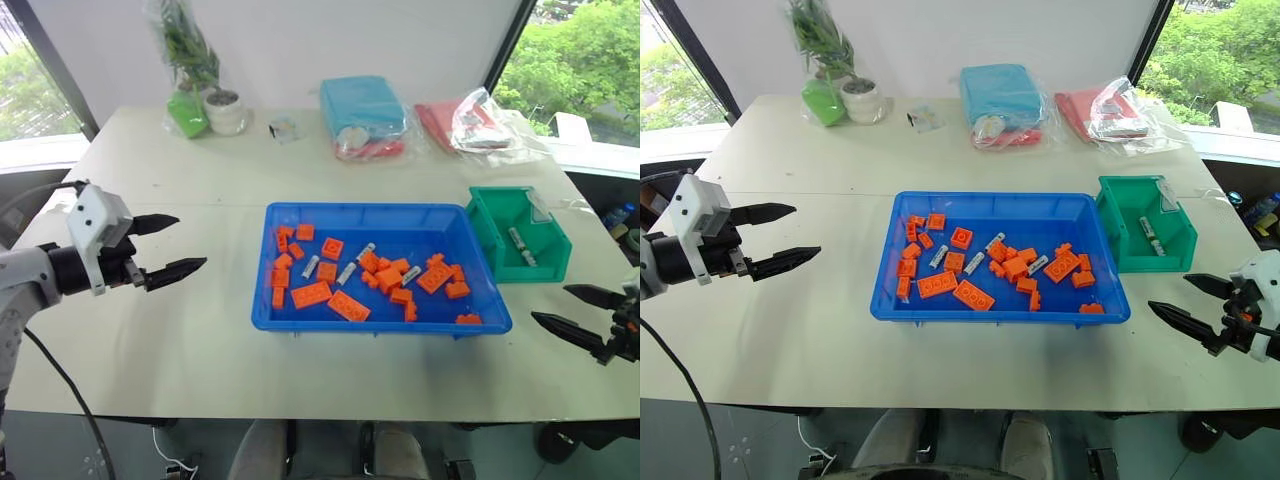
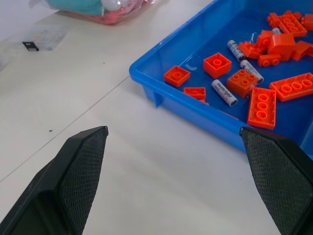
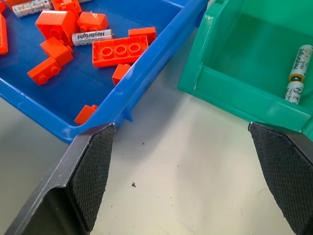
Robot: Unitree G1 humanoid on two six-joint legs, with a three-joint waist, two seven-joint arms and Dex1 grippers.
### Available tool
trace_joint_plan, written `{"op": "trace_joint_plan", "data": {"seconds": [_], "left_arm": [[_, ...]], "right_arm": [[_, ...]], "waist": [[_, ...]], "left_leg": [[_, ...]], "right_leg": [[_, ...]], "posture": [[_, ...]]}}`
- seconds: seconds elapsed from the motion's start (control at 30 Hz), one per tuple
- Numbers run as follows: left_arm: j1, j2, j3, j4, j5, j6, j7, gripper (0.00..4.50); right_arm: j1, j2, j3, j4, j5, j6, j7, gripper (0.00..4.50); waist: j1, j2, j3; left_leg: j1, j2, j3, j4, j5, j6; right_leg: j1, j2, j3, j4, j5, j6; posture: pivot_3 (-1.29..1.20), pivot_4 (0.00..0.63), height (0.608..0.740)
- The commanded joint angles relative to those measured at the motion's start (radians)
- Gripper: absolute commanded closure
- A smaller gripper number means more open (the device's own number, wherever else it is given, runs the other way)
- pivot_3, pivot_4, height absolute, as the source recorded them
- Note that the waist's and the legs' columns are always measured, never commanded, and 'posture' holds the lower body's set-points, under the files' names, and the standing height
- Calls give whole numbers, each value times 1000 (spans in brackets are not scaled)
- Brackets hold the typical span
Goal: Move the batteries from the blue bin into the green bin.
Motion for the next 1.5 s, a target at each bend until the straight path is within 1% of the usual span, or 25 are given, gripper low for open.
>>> {"op": "trace_joint_plan", "data": {"seconds": [0.03,0.5,0.63,0.7,0.8,0.9,0.97,1.03,1.13,1.23,1.3,1.37,1.4,1.43,1.5], "left_arm": [[-10,7,14,-14,-13,-5,-11,0],[-21,6,18,-23,-33,21,-5,0],[-34,8,27,-44,-73,41,-13,0],[-43,4,29,-59,-90,53,-1,0],[-39,8,23,-91,-128,84,-17,0],[-25,26,1,-110,-136,92,-55,0],[-38,34,-19,-106,-135,92,-74,0],[-58,41,-34,-102,-140,99,-89,0],[-81,53,-53,-104,-142,97,-112,0],[-90,54,-56,-111,-143,98,-114,0],[-92,53,-57,-115,-143,99,-113,0],[-68,45,-42,-143,-140,99,-91,0],[-58,43,-36,-155,-143,102,-83,0],[-44,42,-25,-168,-147,105,-77,0],[-27,44,-11,-184,-154,110,-71,0]], "right_arm": [[-14,1,-20,-9,8,-12,-6,39],[-96,-21,11,46,-4,-23,-11,39],[-144,-61,63,67,-30,-50,23,39],[-198,-89,101,71,-33,-50,34,39],[-336,-106,189,49,9,-10,55,39],[-523,-76,341,10,16,44,49,39],[-654,-41,461,15,-11,63,52,39],[-783,19,586,27,-50,87,41,39],[-957,148,778,55,-129,134,15,39],[-1075,279,931,110,-217,140,-5,39],[-1115,335,972,144,-246,143,-18,39],[-1197,512,1053,253,-317,200,-147,39],[-1220,568,1077,288,-343,219,-185,39],[-1228,604,1099,306,-365,235,-204,39],[-1225,630,1114,316,-387,253,-211,39]], "waist": [[-1,0,0],[-1,0,0],[-1,0,0],[-1,0,0],[-7,1,1],[-13,1,2],[-17,1,3],[-22,-1,2],[-26,-2,1],[-26,-3,1],[-25,-4,1],[-26,-5,1],[-33,-6,1],[-34,-5,1],[-30,-6,1]], "left_leg": [[0,0,0,0,0,0],[-1,0,0,0,0,0],[-1,0,0,0,0,0],[0,0,1,0,0,0],[0,0,1,1,0,0],[1,3,2,1,0,0],[1,6,3,1,0,0],[-3,7,3,0,0,0],[-10,8,2,0,0,0],[-10,8,3,1,1,0],[-10,7,3,1,2,3],[-10,7,3,1,3,2],[-9,8,3,1,3,2],[-9,8,4,1,4,0],[-9,12,2,1,5,-2]], "right_leg": [[0,0,0,0,0,0],[-1,0,0,0,0,0],[-1,0,-2,0,0,0],[-1,0,-2,0,1,0],[0,0,-2,0,2,-1],[-1,0,-3,0,4,-2],[-2,1,-5,0,4,-3],[-7,1,-9,0,5,-4],[-15,1,-10,3,6,-5],[-16,4,-10,6,9,-3],[-16,4,-10,8,9,-2],[-16,5,-10,8,12,-4],[-16,6,-10,9,12,-4],[-17,8,-8,10,13,-5],[-17,16,-7,10,16,-9]], "posture": [[0,150,681],[0,150,681],[0,150,681],[0,150,681],[0,150,681],[0,150,681],[0,150,681],[0,150,681],[0,150,681],[0,150,681],[0,150,681],[0,150,681],[0,150,681],[0,150,681],[0,150,681]]}}
